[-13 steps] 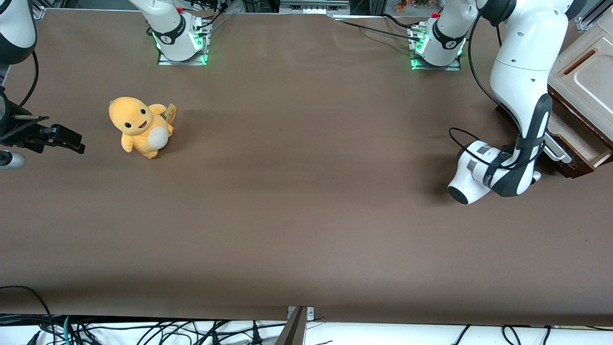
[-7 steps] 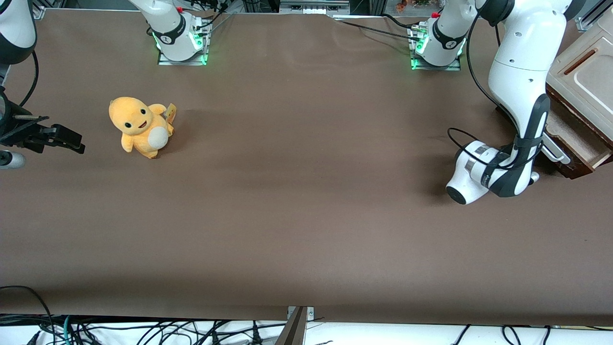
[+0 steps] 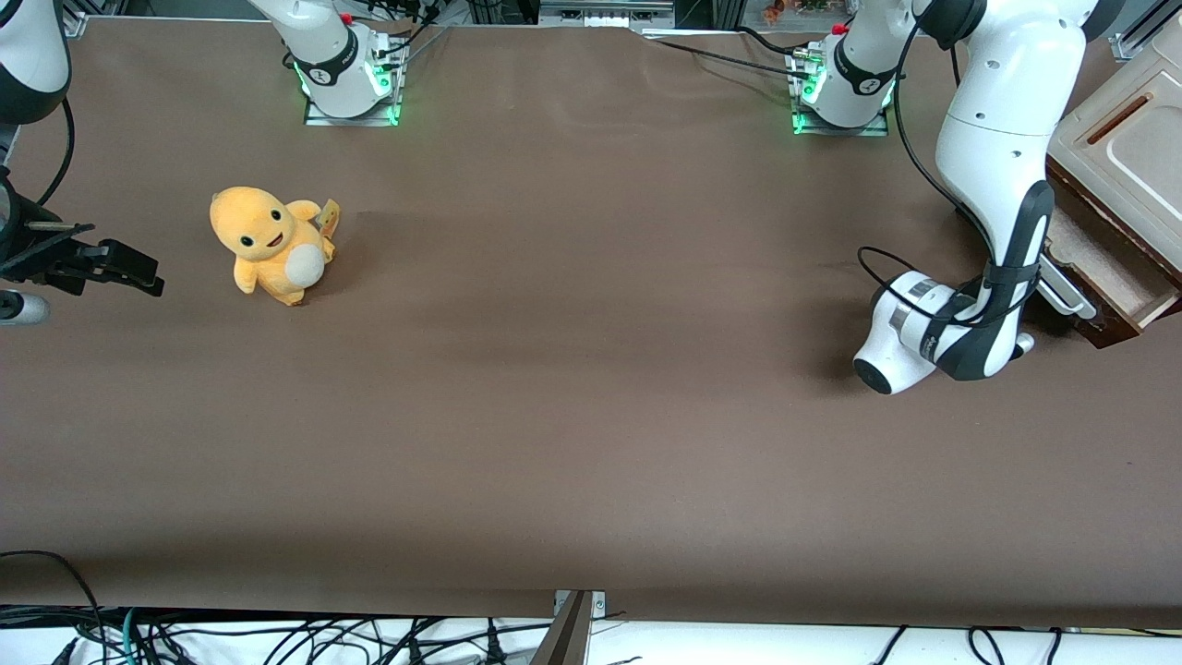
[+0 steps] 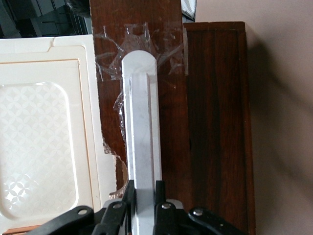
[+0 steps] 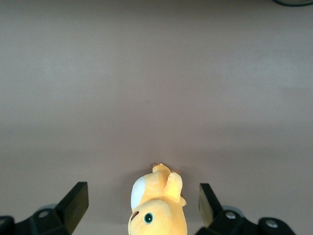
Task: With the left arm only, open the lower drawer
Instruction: 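Keep pulling the drawer out along its runners with the left gripper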
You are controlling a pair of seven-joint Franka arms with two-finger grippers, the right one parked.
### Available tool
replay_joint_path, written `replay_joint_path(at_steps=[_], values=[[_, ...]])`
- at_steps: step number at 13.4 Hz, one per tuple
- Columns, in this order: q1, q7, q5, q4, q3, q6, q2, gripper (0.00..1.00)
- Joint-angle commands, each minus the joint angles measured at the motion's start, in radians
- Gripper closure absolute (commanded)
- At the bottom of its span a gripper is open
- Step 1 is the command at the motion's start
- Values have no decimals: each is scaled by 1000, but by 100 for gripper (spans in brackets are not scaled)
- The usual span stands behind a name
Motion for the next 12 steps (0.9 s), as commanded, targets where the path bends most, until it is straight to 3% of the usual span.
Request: replay_joint_path(at_steps=[1,12], values=[[-48,63,-30,30,0,-74,0,100],[-53,54,-34,36,-1,-82,14,100]])
